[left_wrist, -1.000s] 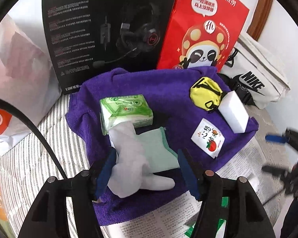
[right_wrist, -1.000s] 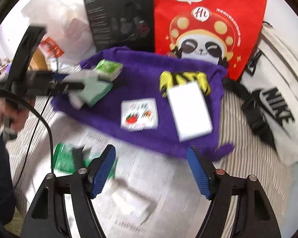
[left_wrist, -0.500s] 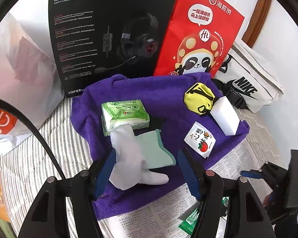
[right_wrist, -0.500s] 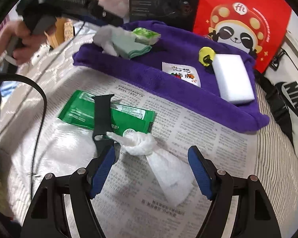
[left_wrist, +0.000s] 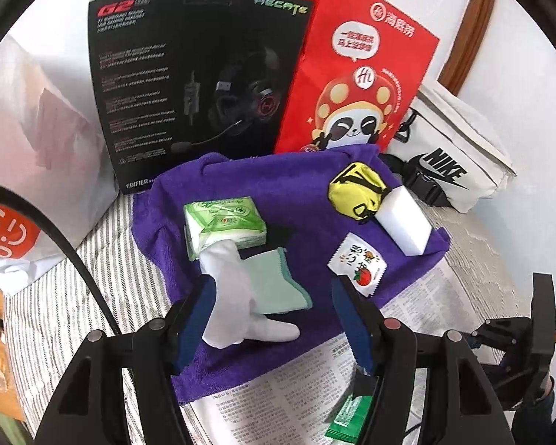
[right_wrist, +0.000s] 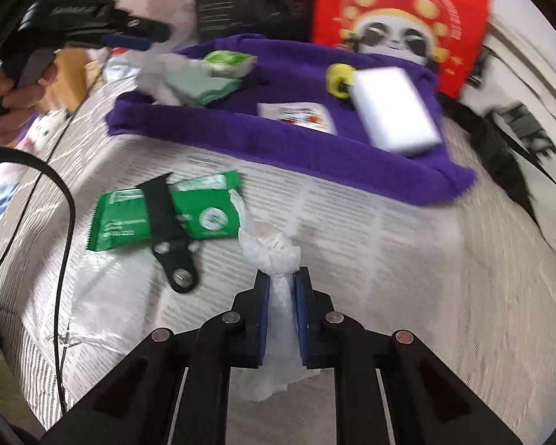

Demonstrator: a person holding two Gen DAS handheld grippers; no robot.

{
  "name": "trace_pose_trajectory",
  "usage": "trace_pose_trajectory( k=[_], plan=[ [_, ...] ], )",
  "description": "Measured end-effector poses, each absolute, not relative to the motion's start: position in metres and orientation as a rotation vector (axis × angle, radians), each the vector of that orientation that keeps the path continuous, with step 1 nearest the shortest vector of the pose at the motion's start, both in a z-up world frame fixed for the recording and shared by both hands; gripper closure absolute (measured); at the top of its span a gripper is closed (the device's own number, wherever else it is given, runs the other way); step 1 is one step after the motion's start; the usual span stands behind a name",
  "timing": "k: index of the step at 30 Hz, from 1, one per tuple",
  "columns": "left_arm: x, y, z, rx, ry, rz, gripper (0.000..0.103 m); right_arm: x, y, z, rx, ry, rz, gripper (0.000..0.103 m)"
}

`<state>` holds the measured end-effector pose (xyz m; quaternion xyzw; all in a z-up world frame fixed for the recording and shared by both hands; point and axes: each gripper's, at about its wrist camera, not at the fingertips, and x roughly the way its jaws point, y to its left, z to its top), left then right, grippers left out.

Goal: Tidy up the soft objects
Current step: 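Grasp white tissue with right tool while left tool moves to green packet, then grasp the green packet with the left tool while the right tool holds the tissue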

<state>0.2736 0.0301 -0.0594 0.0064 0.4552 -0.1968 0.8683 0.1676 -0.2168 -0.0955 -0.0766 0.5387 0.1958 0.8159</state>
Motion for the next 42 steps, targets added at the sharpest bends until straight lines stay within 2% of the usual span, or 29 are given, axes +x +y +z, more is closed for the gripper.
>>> trace_pose_trajectory(
  k=[6, 22, 36, 42],
  plan=[
    [0.266, 0.02, -0.052, 0.039, 0.934, -0.422, 0.04, 0.156, -0.244, -0.1, -0.071, 1.159, 0.29, 0.089],
    [0.233, -0.02, -0.046, 0.137, 0.903, -0.47, 0.04, 0.134, -0.249, -0.107, -0.032, 1.005, 0.291, 0.088],
    [0.173, -0.029, -0.112, 0.217, 1.027, -0.558, 0.04, 0.134, -0.249, -0.107, -0.029, 1.003, 0.29, 0.089],
    [0.164, -0.052, -0.131, 0.383, 1.029, -0.565, 0.04, 0.134, -0.249, -0.107, -0.027, 1.004, 0.291, 0.088]
  ],
)
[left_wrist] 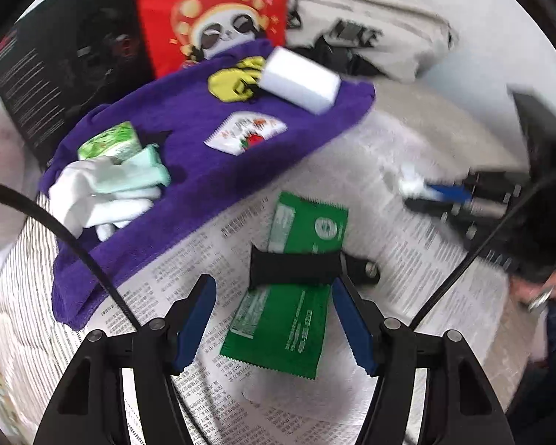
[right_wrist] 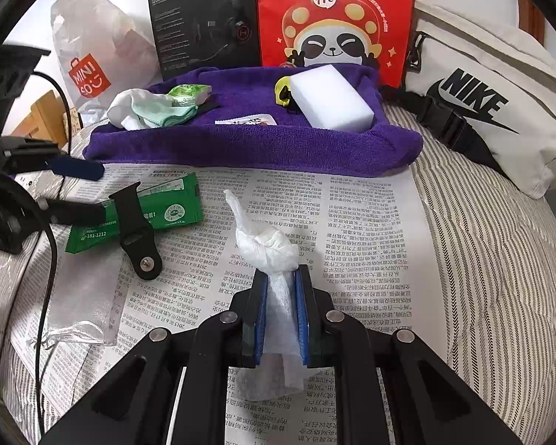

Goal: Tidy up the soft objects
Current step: 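Grasp the green packet with the left tool while the right tool holds the tissue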

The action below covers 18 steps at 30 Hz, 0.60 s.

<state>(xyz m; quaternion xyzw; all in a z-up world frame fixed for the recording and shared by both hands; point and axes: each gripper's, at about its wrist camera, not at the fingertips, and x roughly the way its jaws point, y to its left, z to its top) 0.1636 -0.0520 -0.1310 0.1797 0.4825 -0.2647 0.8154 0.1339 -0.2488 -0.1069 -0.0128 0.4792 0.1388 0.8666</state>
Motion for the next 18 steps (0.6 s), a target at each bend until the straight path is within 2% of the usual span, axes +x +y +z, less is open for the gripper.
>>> trace_pose_trajectory(
  k=[9, 11, 13, 18],
  plan=[
    [0.168, -0.058, -0.146, 0.417, 1.045, -0.585, 0.035, 0.135, -0.253, -0.107, 0.002, 1.006, 0.303, 0.088],
    [0.169, -0.057, -0.146, 0.389, 1.048, -0.607, 0.048, 0.135, -0.253, -0.108, 0.002, 1.006, 0.303, 0.088],
    [0.171, -0.057, -0.144, 0.377, 1.05, -0.595, 0.067, 0.135, -0.254, -0.108, 0.011, 1.007, 0.307, 0.088],
    [0.169, -0.047, -0.133, 0.38, 1.033, -0.513, 0.071, 0.136, -0.256, -0.108, 0.029, 1.008, 0.316, 0.088]
  ],
)
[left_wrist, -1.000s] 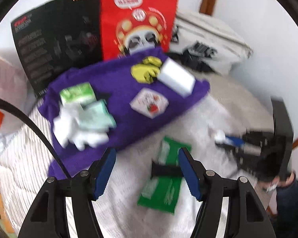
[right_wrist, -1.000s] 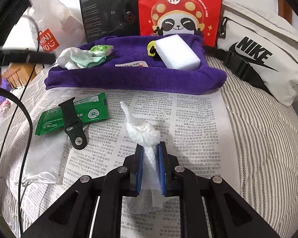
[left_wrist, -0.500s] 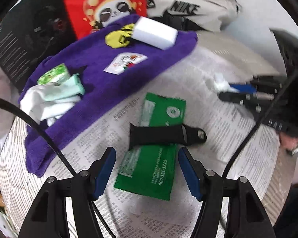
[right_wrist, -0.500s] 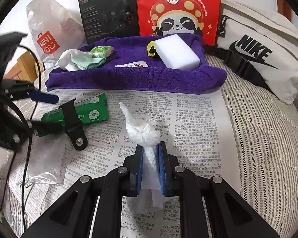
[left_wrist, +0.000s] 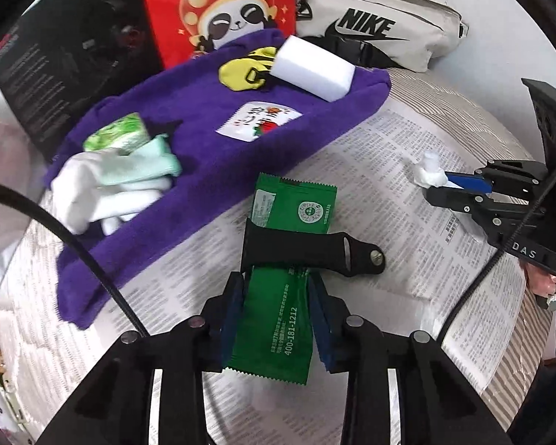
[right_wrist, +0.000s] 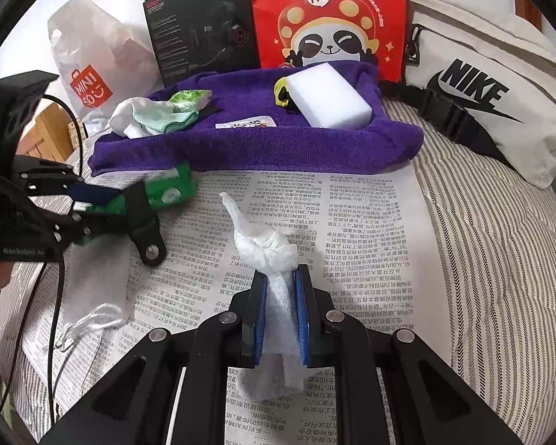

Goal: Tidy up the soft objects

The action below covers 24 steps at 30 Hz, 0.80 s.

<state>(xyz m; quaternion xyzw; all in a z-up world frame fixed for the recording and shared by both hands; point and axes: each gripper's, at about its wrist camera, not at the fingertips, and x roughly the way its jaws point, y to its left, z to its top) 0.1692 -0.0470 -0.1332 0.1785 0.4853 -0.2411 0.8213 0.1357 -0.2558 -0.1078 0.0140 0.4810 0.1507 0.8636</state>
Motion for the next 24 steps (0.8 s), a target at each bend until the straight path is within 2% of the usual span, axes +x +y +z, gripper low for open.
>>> trace_pose_trajectory(
  k=[9, 18, 24],
  plan=[
    [0.155, -0.014, -0.106, 0.45, 0.977, -0.338, 0.074, 0.136, -0.256, -0.108, 0.019, 1.007, 0.313, 0.088],
    [0.148, 0.043, -0.109, 0.34, 1.007, -0.186, 0.074, 0.135, -0.255, -0.108, 0.015, 1.007, 0.312, 0.088],
    [0.116, 0.047, -0.121, 0.355, 1.032, -0.226, 0.074, 0.135, -0.254, -0.108, -0.001, 1.005, 0.307, 0.089]
  ],
)
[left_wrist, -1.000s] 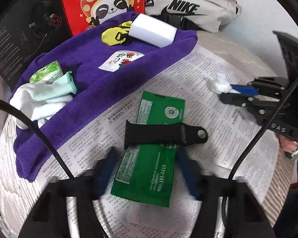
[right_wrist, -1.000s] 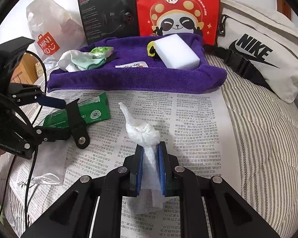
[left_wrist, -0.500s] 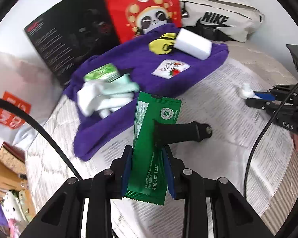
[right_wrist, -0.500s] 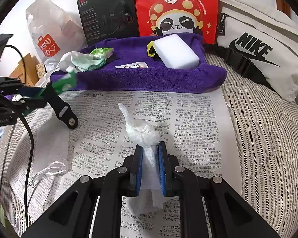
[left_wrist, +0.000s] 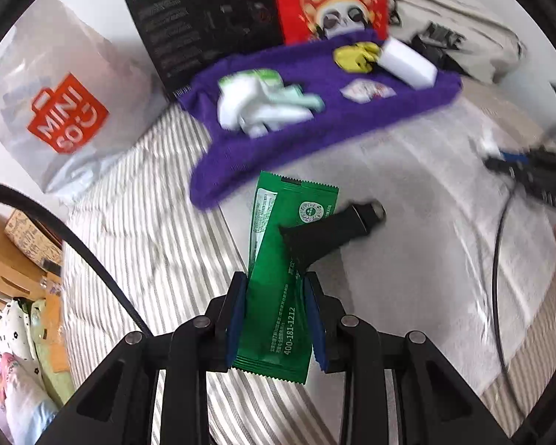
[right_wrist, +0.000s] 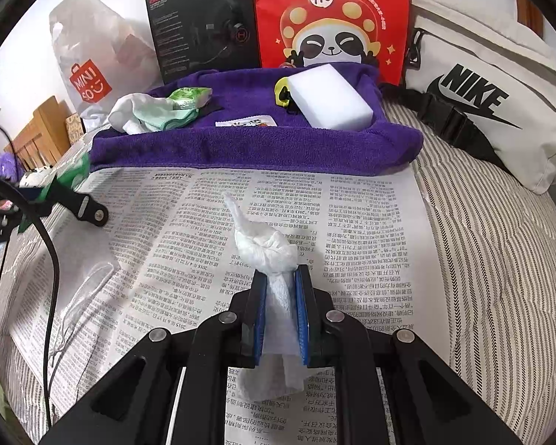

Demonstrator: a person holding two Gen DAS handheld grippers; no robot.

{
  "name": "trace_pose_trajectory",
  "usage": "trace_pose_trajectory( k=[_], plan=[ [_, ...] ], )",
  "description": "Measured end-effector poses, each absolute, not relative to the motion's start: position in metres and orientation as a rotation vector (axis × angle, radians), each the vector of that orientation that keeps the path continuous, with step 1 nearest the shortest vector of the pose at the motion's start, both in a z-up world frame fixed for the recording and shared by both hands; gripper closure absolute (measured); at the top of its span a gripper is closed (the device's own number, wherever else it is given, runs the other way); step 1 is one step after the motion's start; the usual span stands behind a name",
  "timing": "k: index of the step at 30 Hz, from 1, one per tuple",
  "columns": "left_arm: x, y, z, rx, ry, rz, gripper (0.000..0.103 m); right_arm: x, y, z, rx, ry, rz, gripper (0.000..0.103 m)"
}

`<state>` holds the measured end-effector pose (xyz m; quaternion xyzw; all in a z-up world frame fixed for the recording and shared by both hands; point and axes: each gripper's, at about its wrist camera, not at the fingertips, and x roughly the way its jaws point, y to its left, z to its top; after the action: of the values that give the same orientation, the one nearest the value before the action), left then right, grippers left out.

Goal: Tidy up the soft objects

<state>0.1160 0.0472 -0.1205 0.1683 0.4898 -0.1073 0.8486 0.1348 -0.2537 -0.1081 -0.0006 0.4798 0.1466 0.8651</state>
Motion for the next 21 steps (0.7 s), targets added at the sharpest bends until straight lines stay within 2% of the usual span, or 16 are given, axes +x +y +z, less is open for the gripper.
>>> trace_pose_trajectory(
  k=[8, 14, 21],
  plan=[
    [0.078, 0.068, -0.134, 0.318, 1.077, -0.201, 0.073, 0.135, -0.253, -0.108, -0.009, 1.005, 0.305, 0.089],
    [0.08, 0.088, -0.127, 0.249, 1.02, -0.06, 0.074, 0.134, -0.25, -0.107, -0.032, 1.002, 0.296, 0.088],
    [0.093, 0.049, -0.123, 0.145, 0.992, -0.252, 0.074, 0.134, -0.248, -0.107, -0.043, 1.001, 0.295, 0.087]
  ],
)
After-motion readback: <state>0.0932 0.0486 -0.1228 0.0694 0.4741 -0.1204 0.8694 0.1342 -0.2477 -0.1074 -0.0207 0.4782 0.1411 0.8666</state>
